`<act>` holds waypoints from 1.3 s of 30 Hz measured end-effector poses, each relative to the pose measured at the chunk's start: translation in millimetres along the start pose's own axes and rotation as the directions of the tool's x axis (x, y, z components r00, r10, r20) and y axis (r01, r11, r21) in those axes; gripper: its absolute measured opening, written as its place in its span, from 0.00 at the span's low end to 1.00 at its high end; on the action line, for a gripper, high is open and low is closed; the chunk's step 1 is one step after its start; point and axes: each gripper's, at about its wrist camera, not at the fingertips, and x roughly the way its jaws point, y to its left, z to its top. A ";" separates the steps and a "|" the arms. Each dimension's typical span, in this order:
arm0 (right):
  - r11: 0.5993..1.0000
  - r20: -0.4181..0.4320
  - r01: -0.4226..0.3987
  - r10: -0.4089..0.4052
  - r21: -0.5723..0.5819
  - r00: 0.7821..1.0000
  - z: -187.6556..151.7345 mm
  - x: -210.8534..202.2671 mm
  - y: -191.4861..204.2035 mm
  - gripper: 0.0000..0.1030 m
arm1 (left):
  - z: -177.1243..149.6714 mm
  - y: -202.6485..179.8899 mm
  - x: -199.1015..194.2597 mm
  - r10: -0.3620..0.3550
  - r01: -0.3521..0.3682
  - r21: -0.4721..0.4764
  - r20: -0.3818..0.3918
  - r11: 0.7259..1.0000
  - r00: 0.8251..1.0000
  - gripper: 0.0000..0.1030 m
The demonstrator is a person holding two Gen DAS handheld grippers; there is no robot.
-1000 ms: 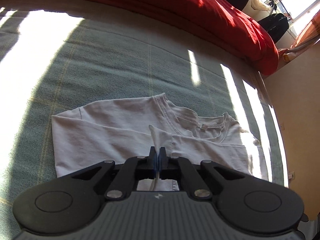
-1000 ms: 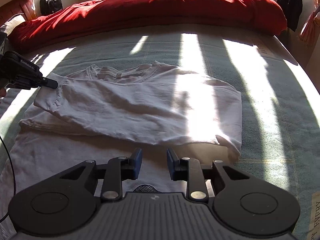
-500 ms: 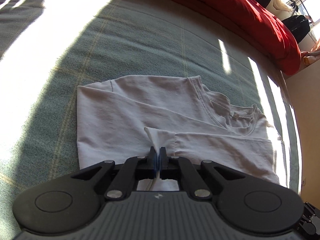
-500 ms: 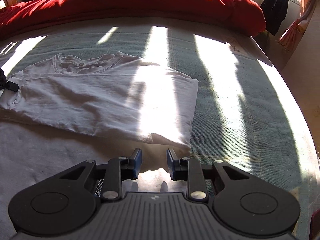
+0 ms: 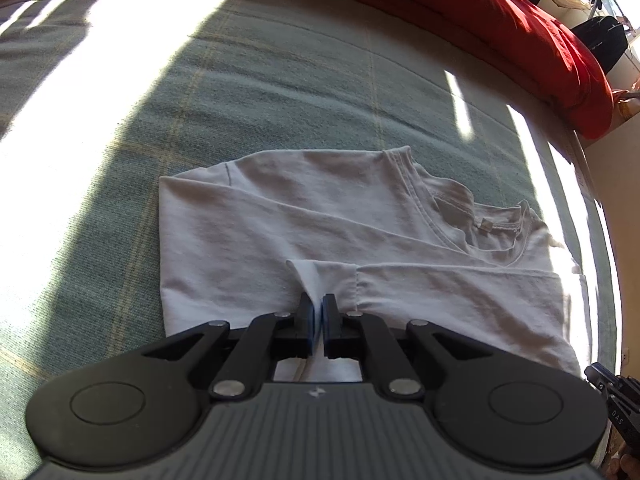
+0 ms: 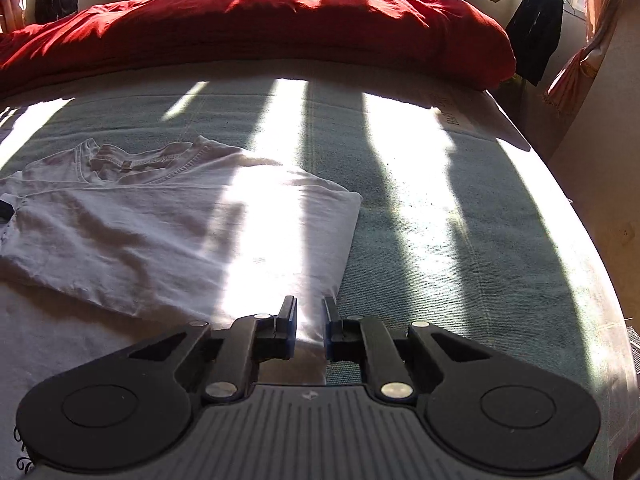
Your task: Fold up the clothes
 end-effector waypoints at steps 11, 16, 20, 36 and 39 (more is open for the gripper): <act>0.994 0.036 -0.085 0.088 -0.072 0.995 7.9 -9.5 14.7 0.14 | 0.6 -29.9 -41.9 0.028 -0.033 0.110 0.043 0.993 0.999 0.20; 0.980 -0.017 -0.115 0.114 -0.163 0.993 2.6 13.5 43.2 0.14 | -17.5 -90.8 -21.9 -0.060 0.065 0.328 -0.026 0.943 0.998 0.27; 0.985 -0.025 -0.122 0.120 -0.123 0.993 -0.8 16.8 36.1 0.15 | -44.5 -121.8 3.0 -0.029 0.063 0.532 -0.072 0.844 0.997 0.28; 0.967 0.031 -0.222 0.228 -0.122 0.973 32.9 12.8 65.3 0.15 | -20.8 -87.3 -8.7 -0.043 0.053 0.447 -0.033 0.893 0.999 0.39; 0.960 0.020 -0.233 0.239 -0.156 0.971 38.8 31.0 83.2 0.15 | -25.9 -81.8 2.7 -0.029 0.050 0.471 -0.052 0.881 0.998 0.39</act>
